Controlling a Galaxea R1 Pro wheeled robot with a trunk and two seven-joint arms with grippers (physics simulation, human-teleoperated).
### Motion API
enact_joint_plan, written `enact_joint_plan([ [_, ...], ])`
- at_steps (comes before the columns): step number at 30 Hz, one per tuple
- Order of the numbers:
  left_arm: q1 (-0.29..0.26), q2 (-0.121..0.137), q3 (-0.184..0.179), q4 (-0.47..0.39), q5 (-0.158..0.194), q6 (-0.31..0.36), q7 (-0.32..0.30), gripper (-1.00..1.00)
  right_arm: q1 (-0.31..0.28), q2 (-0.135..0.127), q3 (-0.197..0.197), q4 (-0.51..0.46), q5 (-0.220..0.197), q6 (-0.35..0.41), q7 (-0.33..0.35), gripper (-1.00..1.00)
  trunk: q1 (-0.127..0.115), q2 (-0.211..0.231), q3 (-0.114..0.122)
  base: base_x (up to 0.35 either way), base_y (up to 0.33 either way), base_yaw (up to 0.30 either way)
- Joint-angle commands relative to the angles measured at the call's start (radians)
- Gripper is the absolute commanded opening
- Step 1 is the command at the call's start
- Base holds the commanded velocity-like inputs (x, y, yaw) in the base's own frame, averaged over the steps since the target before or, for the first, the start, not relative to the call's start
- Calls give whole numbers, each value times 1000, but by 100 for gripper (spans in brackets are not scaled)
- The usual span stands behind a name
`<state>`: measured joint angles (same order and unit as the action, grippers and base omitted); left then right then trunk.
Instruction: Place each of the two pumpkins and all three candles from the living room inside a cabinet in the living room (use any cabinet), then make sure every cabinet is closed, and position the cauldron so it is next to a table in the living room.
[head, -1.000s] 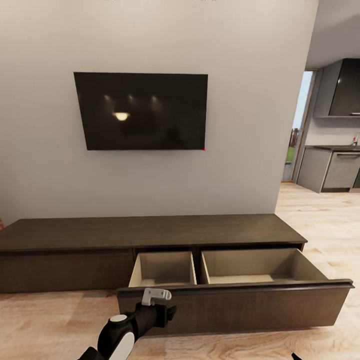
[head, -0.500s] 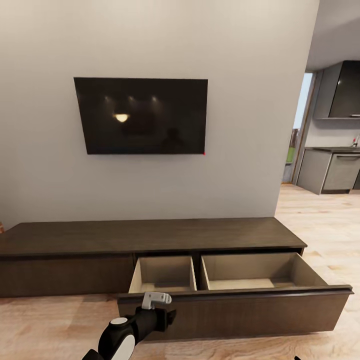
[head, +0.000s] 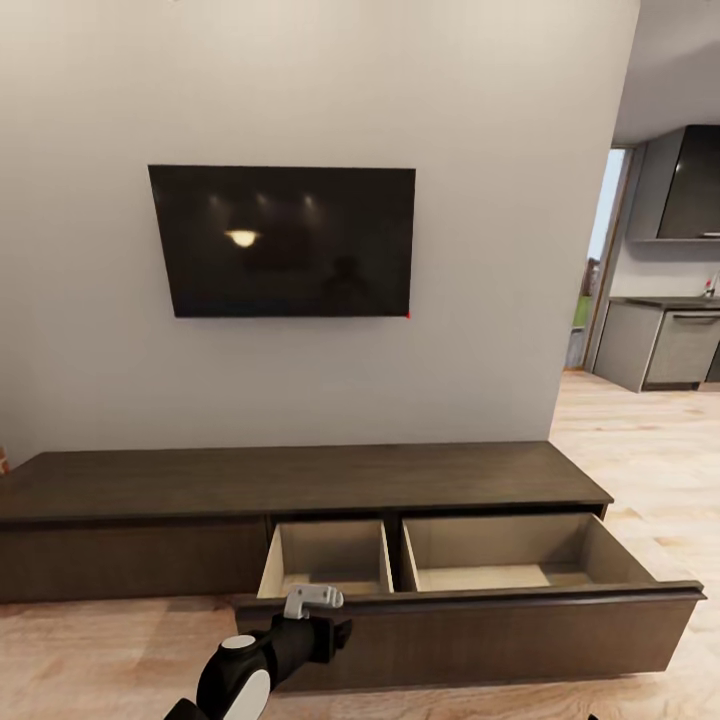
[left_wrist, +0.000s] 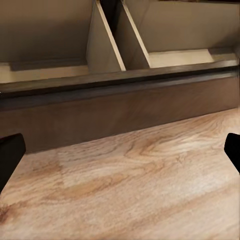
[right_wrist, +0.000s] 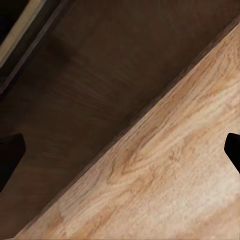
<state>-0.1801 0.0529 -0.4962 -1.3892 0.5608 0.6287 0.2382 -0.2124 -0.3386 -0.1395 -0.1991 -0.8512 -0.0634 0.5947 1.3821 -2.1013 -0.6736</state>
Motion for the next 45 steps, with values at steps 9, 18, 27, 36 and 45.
enact_joint_plan([
  [9,-1,-1,-2,5,9,3,12,100,-1,4,-3,2,0,-1,4,100,-35,63,27,-11,0,146],
  [18,-1,-2,-2,8,9,2,13,100,-1,6,-1,1,0,-1,4,100,-69,126,55,-36,0,283],
  [27,-1,-2,-2,11,10,3,13,100,-1,6,3,1,0,-1,4,100,-104,189,84,-2,0,289],
  [36,-1,-3,-1,12,10,3,13,100,-1,6,2,-2,0,-1,5,100,-138,252,112,0,0,238],
  [45,-1,-3,-1,23,10,2,15,100,-1,6,3,-2,1,0,5,100,-173,315,140,-131,0,13],
])
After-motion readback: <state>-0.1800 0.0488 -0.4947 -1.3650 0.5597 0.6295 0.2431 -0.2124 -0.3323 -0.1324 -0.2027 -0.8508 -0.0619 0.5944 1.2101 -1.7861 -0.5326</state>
